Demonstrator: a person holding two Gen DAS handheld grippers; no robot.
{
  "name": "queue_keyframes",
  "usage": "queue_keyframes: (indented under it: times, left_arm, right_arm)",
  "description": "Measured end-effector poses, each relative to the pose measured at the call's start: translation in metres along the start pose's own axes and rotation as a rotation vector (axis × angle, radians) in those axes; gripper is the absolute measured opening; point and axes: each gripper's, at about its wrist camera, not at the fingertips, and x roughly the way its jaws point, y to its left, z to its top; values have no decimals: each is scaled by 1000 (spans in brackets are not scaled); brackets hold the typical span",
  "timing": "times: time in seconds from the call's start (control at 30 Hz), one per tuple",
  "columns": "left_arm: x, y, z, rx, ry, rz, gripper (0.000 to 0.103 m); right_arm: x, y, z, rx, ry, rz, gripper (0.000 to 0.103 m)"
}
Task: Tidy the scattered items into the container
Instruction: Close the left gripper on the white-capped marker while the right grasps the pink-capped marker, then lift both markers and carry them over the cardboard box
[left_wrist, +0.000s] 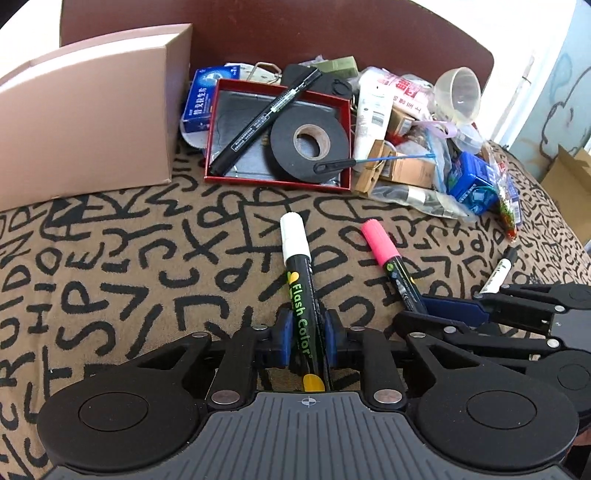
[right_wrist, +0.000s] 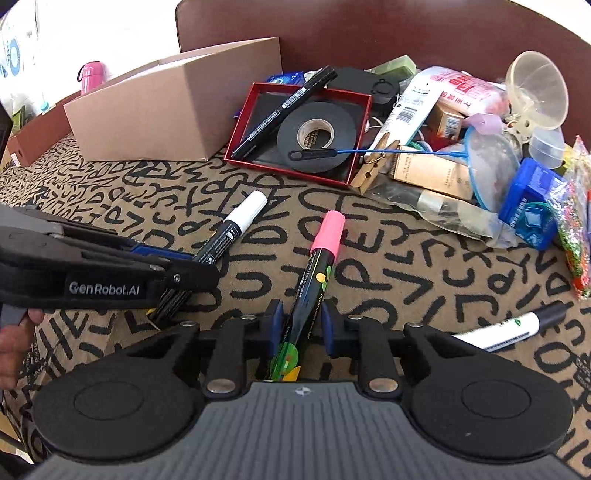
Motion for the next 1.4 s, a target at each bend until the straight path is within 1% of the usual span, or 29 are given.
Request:
queue_keyframes:
  times: [0.03, 0.1, 0.13, 0.2, 0.27, 0.3, 0.33, 0.4, 0.47, 0.5, 0.57, 0.6, 0.63, 0.67, 0.7, 0.73, 0.9, 1.07, 1.17, 1.23, 1.4]
  left_arm:
    - [1, -1, 0, 5, -3, 1, 34]
    - [1, -3, 0, 9, -2, 4, 32]
    - [1, -4, 1, 14, 0, 0, 28]
    - [1, -3, 1, 9, 6, -13, 27]
    - [3, -2, 1, 6, 8, -14, 31]
    - [4, -3, 2, 12, 9, -14, 36]
    - [6, -4, 2, 21, 8, -14, 36]
    - [8, -5, 2, 26, 4, -14, 32]
    - [8, -4, 2, 17, 2, -15, 33]
    - [8, -4, 2, 17, 1, -13, 30]
    - [8, -5, 1, 19, -4, -6, 29]
    - [8, -6, 1, 18, -7, -2, 24]
    - [7, -5, 0, 14, -9, 0, 21]
    - [7, -5, 0, 7, -11, 0, 21]
    - [6, -4, 0, -1, -14, 0, 19]
    - [5, -3, -1, -9, -16, 0, 14]
    - [-4, 2, -7, -58, -29, -12, 14]
    - [-14, 7, -13, -103, -46, -6, 13]
    - [-25, 12, -11, -119, -77, 13, 13]
    - [-34, 17, -9, -133, -107, 23, 13]
    - [-65, 33, 4, -165, -204, 72, 13]
  right_arm:
    - [2, 0, 1, 0, 2, 1, 26]
    - [4, 1, 4, 4, 4, 6, 26]
    - [4, 1, 4, 2, 3, 14, 26]
    - [4, 1, 4, -1, 6, 34, 26]
    - [5, 1, 4, -1, 9, 38, 26]
    - [6, 1, 5, 0, 10, 39, 26]
    - [7, 0, 5, 2, 12, 39, 26]
    - [8, 1, 6, -5, 13, 36, 26]
    - [9, 1, 6, 0, 11, 37, 26]
    - [9, 1, 6, 1, 8, 38, 24]
    - [10, 2, 5, 7, -1, 33, 21]
    - [10, 3, 5, 4, -5, 28, 18]
    - [10, 5, 5, 2, -8, 25, 18]
    - [10, 6, 5, 4, -10, 21, 18]
    - [9, 6, 5, 9, -11, 22, 18]
    - [9, 6, 5, 16, -10, 27, 18]
    - [3, 7, 3, 61, -2, 70, 18]
    - [-1, 13, 3, 79, 1, 104, 18]
    - [-6, 17, 10, 85, -12, 148, 18]
    - [-10, 23, 17, 60, -32, 164, 18]
    - [-16, 40, 46, 14, -82, 222, 18]
